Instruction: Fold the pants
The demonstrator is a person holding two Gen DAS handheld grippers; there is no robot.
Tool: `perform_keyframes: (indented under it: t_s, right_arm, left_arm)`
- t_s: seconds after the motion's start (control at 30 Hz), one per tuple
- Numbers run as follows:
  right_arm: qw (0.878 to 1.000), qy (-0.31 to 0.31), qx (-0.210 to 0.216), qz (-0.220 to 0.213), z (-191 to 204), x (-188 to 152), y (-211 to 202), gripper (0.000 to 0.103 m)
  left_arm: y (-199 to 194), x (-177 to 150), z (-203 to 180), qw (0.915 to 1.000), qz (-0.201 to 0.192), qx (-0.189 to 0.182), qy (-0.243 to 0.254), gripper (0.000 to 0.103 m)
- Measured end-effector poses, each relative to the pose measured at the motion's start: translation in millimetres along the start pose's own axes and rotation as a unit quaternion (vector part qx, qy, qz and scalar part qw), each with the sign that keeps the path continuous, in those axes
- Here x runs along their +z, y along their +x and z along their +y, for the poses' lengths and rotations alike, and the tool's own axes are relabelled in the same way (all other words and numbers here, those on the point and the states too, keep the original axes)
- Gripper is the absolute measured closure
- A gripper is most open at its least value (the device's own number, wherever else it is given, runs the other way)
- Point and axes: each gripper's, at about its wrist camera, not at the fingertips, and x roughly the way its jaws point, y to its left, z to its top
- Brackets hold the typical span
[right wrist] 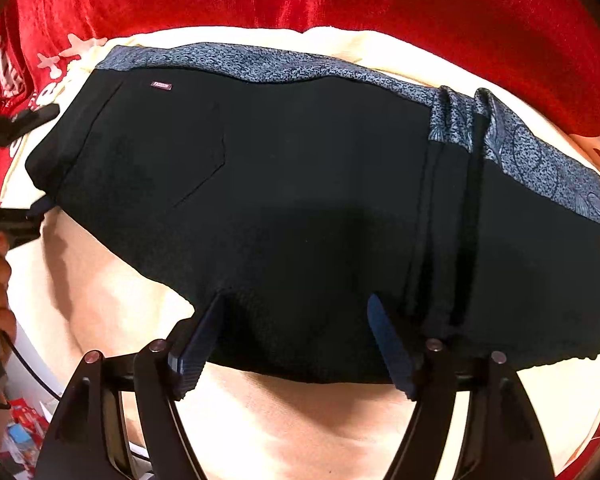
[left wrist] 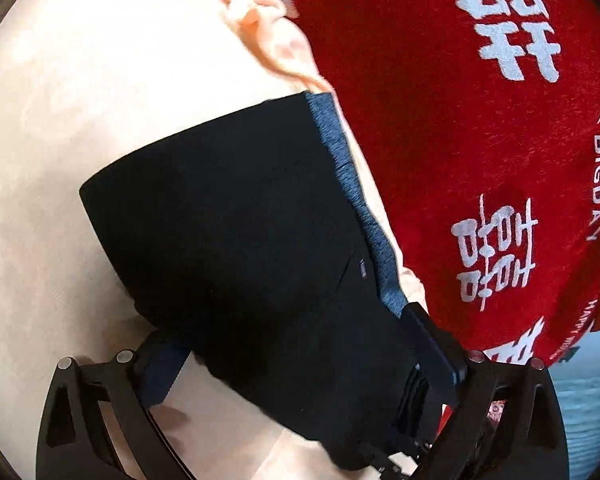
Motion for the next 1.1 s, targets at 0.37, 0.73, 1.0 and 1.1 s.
perform_keyframes:
  t_s: [0.37, 0.73, 1.0, 1.1]
  right_arm:
    - [1.0, 0.004, 0.012, 0.002, -6.5, 6.7, -10.8, 0.029]
    - [0.993, 0.016, 0.11, -0.032, -19.9, 94.8, -87.4, 0.031]
    - [0.973, -0.079, 0.209, 0.066, 74.2, 193.1, -79.3, 0.021]
    - [0.966, -0.126, 0.194, 0.115, 123.1, 207.4, -57.1, 0.02]
  left_arm:
    - [28.6, -1.9, -39.1, 0.9784, -0.01, 0.187, 0.087, 0.034]
    - [24.3, -61.8, -106.4, 0.8747, -0.086, 0.312, 0.36, 0.069]
    - [37.3, -99.2, -134.3, 0.8053, -0.108, 0.334, 0.478, 0.069]
    - [38.1, -100.8, -135.4, 0.8152, -0.102, 0.329, 0.466, 0.069]
